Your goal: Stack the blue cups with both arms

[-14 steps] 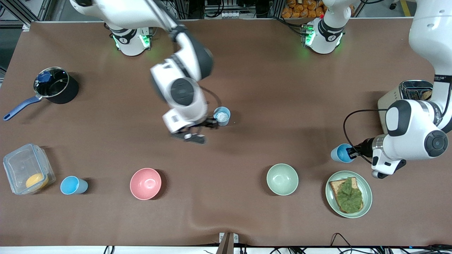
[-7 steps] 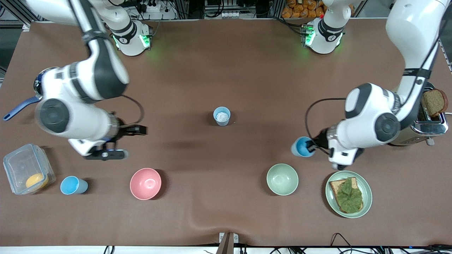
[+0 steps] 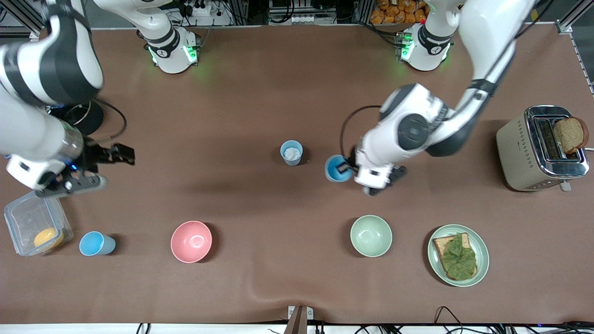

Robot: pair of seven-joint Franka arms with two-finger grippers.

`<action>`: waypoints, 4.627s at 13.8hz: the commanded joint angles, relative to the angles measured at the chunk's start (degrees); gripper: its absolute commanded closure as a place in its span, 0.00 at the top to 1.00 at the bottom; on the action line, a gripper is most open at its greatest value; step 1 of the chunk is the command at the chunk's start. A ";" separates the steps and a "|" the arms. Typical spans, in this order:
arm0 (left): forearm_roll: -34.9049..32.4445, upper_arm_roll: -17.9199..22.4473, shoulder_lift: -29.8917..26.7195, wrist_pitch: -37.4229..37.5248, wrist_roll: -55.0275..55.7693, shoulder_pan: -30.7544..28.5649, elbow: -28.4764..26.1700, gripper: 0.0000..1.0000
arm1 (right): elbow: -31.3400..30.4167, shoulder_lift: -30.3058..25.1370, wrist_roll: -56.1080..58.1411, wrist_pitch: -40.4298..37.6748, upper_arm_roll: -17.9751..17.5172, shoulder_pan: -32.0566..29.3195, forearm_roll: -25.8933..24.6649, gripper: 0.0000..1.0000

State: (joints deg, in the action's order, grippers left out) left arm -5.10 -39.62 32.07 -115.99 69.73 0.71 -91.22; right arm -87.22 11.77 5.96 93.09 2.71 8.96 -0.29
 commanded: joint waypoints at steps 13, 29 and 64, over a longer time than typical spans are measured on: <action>-7.20 1.73 5.19 -6.18 11.22 14.14 0.52 0.04 | -1.82 -5.09 0.10 4.30 -1.21 -6.24 0.64 1.00; -9.57 3.76 -2.08 -1.45 5.37 3.89 2.72 1.00 | -11.31 -12.21 1.25 6.76 -1.39 -9.93 2.48 1.00; 5.63 34.43 -33.56 23.88 -68.67 0.61 -0.89 1.00 | -11.04 -12.12 1.33 5.35 -1.39 -9.84 3.45 1.00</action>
State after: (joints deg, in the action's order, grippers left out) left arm 0.36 -6.07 0.01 -92.43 2.23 0.61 -90.74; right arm -96.67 1.54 6.38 98.64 2.33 0.66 2.11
